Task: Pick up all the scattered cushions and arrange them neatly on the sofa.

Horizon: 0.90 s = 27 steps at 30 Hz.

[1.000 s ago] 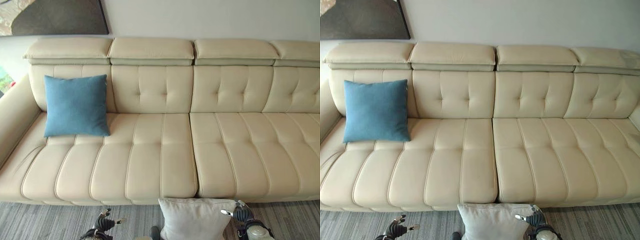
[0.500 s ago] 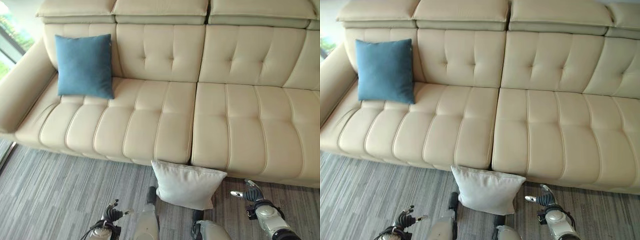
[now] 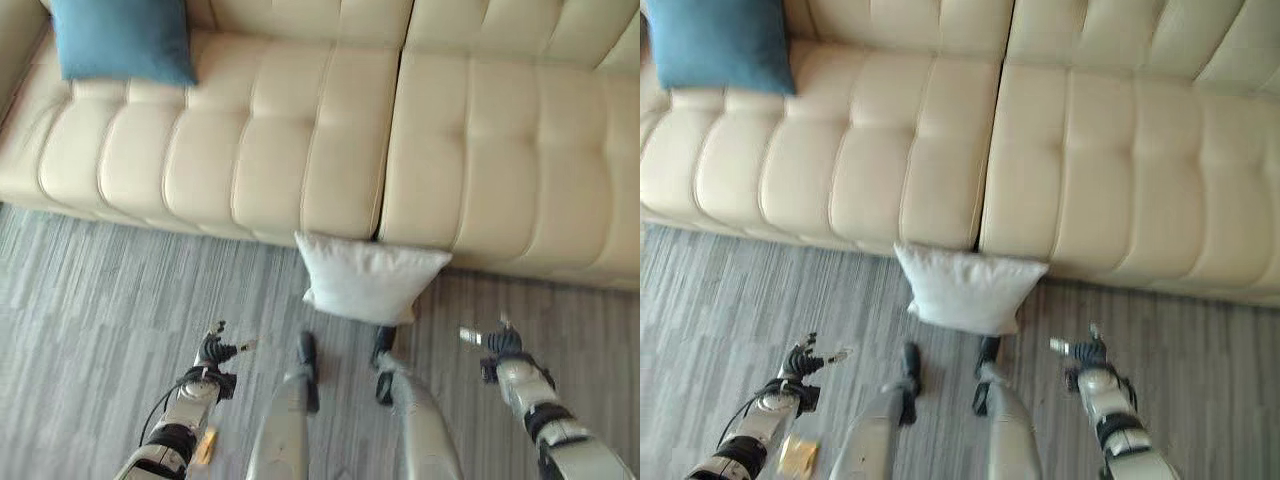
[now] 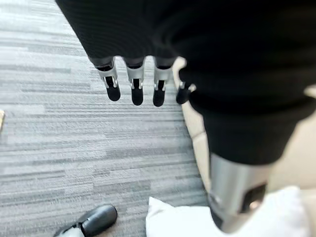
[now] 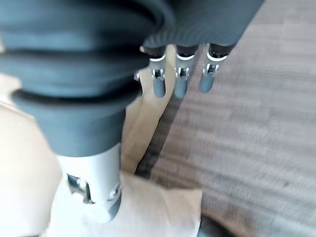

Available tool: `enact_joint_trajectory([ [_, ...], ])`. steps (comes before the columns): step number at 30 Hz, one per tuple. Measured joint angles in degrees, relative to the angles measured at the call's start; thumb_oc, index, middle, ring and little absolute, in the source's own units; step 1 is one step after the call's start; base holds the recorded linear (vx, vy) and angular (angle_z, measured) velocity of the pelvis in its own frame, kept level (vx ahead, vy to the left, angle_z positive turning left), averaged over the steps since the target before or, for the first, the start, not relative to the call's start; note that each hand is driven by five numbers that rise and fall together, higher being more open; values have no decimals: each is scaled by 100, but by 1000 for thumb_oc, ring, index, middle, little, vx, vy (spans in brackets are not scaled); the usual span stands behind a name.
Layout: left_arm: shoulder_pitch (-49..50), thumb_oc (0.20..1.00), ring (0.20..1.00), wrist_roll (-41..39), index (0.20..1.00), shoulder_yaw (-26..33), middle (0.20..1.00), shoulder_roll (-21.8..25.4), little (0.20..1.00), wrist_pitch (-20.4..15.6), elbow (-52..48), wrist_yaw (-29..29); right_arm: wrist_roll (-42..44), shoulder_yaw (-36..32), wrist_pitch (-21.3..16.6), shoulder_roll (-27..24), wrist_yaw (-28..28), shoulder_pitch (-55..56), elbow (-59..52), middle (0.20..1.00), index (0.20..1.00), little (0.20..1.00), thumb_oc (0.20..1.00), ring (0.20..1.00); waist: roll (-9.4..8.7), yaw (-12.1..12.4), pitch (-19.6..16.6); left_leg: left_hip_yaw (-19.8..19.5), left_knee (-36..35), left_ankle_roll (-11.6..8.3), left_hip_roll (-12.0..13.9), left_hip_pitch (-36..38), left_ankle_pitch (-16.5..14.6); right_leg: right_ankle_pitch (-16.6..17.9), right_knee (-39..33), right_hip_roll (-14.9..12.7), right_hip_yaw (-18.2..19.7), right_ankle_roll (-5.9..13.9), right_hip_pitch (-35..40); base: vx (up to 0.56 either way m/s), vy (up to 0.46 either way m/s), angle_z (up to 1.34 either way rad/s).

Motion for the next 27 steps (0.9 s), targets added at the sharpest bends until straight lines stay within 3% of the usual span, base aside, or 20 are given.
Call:
enact_joint_trajectory([
  [6, -1724, 1000, 1000, -230, 1000, -299, 1000, 360, 1000, -40, -159, 196, 394, 217, -24, -231, -336, -1876, -177, 1000, 1000, 1000, 1000, 1000, -8, -138, 741, -77, 1327, 100, 180, -1808, -179, 19, 869, 45, 160, -58, -1655, -60, 34, -8],
  [8, -2967, 1000, 1000, -431, 1000, -495, 1000, 525, 1000, -50, -223, 399, 663, 466, -129, -378, -642, -2912, -289, 1000, 1000, 1000, 1000, 1000, -20, -278, 764, -101, 2239, 200, 299, -2932, -484, -69, 1651, 9, 275, -203, -2738, 58, 5, -16],
  [11, -3992, 1000, 1000, -426, 1000, -967, 1000, 583, 1000, -62, -195, 563, 851, 745, -234, -316, -849, -3602, -372, 1000, 1000, 1000, 1000, 1000, -23, -250, 760, -158, 2798, 231, 337, -3611, -655, -172, 2172, 5, 344, -322, -3417, 54, -14, -3],
  [14, -4834, 1000, 1000, -428, 1000, -1314, 1000, 600, 1000, 38, -17, 727, 1064, 956, -250, -67, -1118, -4121, -443, 1000, 1000, 1000, 1000, 1000, -23, -253, 761, -126, 2874, 263, 346, -3879, -624, -165, 2247, 22, 385, -335, -3715, 36, -21, -3],
  [15, -4984, 1000, 1000, -429, 1000, -1329, 1000, 557, 1000, 49, 6, 780, 1076, 1005, -251, 31, -1200, -4154, -444, 645, 645, 645, 645, 645, -23, -270, 761, -130, 2835, 263, 347, -3880, -624, -167, 2226, 24, 379, -336, -3718, 34, -33, -1],
  [16, -5209, 1000, 1000, -449, 1000, -1419, 1000, 484, 1000, 97, 90, 836, 1145, 1124, -247, 109, -1329, -4184, -437, 200, 200, 200, 200, 200, -24, -275, 758, -157, 2821, 223, 338, -3877, -598, -162, 2232, 23, 358, -325, -3712, 26, -19, 3],
  [17, -5290, 758, 758, -519, 758, -1407, 758, 444, 758, 111, 119, 876, 1178, 1123, -251, 178, -1373, -4185, -442, 200, 200, 200, 200, 200, -22, -274, 757, -163, 2794, 220, 339, -3877, -597, -162, 2224, 24, 349, -324, -3714, 29, -26, 4],
  [18, -5303, 200, 200, -621, 200, -1378, 200, 415, 200, 114, 118, 940, 1179, 1130, -252, 188, -1404, -4183, -448, 200, 200, 200, 200, 200, -21, -276, 757, -163, 2750, 198, 329, -3871, -583, -156, 2210, 24, 344, -323, -3720, 20, -13, 5],
  [24, -4906, 200, 200, -1070, 200, -1138, 200, 317, 200, 112, -423, 1071, 1280, 1120, -258, 274, -1392, -3822, -789, 200, 200, 200, 200, 200, -23, -261, 757, -188, 2475, 133, 277, -3486, -521, -137, 2036, 16, 302, -402, -3380, 13, -12, 4],
  [27, -4233, 200, 200, -1075, 200, -1081, 200, 243, 200, 74, -918, 1154, 1274, 1101, -413, 298, -1270, -3055, -1367, 200, 200, 200, 200, 200, -24, -271, 488, -190, 2240, 117, 257, -3285, -499, -136, 1854, 14, 276, -396, -3191, -30, -20, 3],
])
